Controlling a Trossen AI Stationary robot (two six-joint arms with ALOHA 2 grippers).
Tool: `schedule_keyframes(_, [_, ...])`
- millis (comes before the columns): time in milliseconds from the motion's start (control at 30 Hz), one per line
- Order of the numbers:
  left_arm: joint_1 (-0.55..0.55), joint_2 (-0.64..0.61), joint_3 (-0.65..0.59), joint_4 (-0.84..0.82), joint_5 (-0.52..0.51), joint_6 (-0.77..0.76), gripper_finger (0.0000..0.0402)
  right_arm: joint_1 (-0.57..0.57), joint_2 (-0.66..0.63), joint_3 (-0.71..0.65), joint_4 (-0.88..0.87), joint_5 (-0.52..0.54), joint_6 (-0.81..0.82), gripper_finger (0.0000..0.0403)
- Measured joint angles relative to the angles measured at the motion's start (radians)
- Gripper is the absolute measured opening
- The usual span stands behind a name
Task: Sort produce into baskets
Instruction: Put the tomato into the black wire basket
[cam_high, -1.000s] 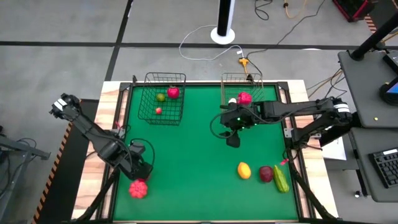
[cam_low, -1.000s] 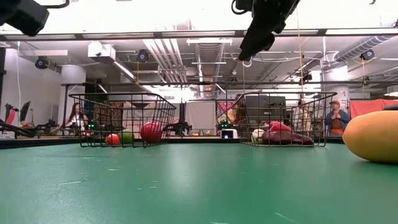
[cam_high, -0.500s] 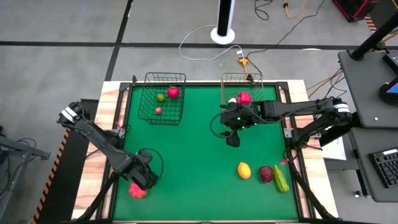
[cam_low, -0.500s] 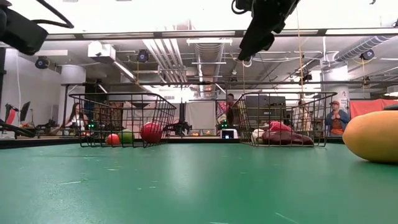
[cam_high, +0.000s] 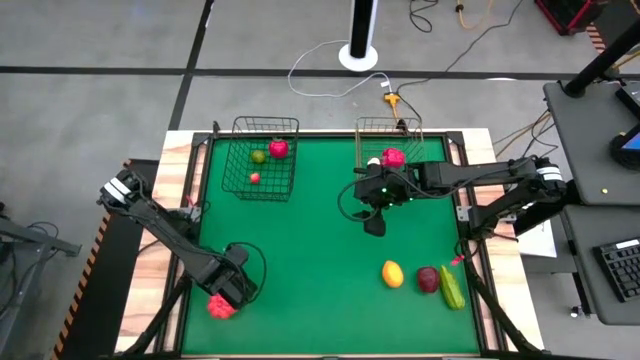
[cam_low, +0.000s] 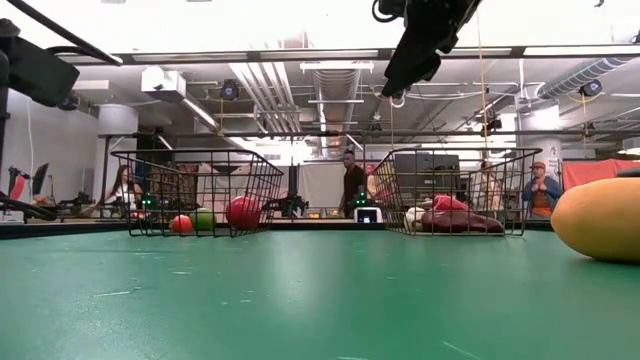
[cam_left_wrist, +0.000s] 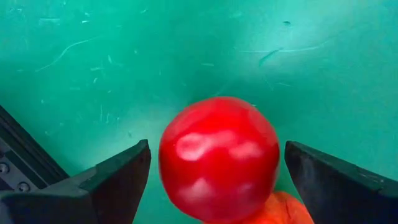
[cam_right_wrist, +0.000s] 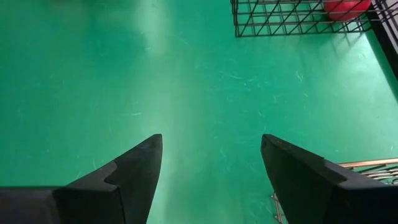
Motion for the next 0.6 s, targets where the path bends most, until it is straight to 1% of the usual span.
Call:
schedule_keyframes(300, [0.000,0.064,-0.001,0.031,0.006,0.049,0.0349,0.000,0.000,0.000,0.002,0.000,0.000,0.0259])
schedule_keyframes(433, [0.000,0.084,-0.001,0.032,0.028,0.087,0.0328,0.000,0.000,0.000,0.002,0.000,0.003,0.0264])
schedule_keyframes(600, [0.000,0.083,0.000,0.032,0.028,0.115,0.0301,0.000,0.000,0.000,0.004,-0.001,0.004,0.0267])
